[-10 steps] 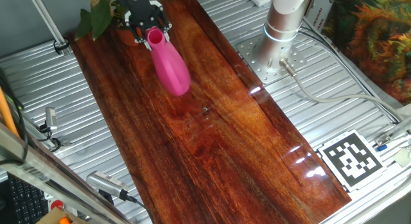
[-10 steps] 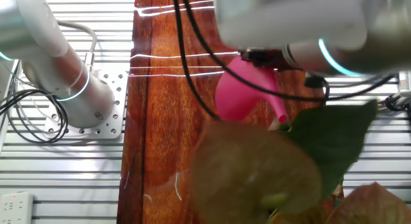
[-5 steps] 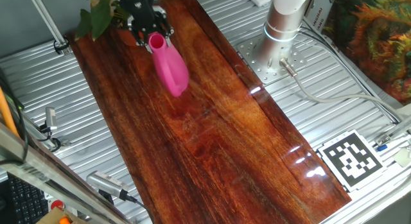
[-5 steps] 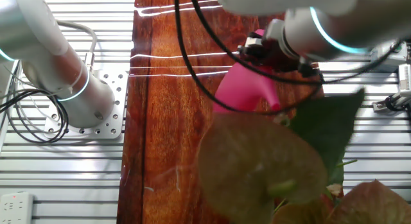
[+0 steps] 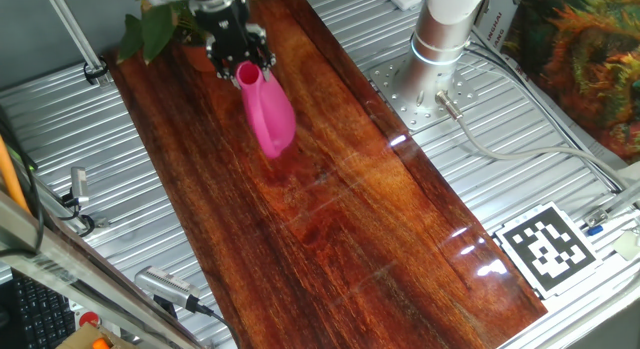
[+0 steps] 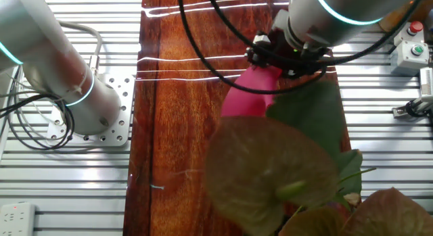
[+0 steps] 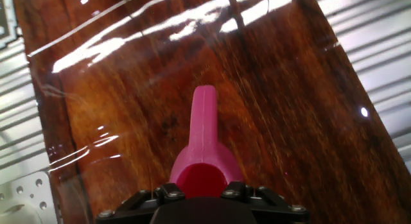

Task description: Water the plant

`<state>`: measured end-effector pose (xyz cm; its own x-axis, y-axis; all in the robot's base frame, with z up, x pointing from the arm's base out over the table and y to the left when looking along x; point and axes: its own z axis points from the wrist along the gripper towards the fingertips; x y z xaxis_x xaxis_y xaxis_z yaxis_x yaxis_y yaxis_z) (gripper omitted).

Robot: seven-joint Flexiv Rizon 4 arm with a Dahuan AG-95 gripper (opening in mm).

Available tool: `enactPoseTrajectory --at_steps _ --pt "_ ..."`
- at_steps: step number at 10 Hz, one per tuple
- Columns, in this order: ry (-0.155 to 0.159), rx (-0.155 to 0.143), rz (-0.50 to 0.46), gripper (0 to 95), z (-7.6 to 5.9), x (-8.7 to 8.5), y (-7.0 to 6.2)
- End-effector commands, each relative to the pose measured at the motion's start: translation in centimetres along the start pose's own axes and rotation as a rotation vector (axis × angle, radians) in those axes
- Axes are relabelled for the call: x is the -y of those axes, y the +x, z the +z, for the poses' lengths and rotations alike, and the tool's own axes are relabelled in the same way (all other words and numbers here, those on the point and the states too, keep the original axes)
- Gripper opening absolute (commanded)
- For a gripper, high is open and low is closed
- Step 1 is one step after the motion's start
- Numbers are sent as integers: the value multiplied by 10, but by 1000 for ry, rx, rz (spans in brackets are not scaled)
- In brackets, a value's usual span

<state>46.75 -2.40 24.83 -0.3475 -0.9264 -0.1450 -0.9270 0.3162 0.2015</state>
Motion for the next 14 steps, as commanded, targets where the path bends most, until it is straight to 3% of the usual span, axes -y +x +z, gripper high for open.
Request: enactPoseTrajectory --at_steps 1,6,9,12,13,14 --pt "17 9 -37 0 -3 -1 1" --pt "25 2 -53 0 0 0 0" --pt "39 -27 -52 0 6 0 1" --pt "47 -29 -52 0 9 1 1" --pt "25 -30 -46 0 9 1 1" --pt "68 -20 -60 0 10 1 1"
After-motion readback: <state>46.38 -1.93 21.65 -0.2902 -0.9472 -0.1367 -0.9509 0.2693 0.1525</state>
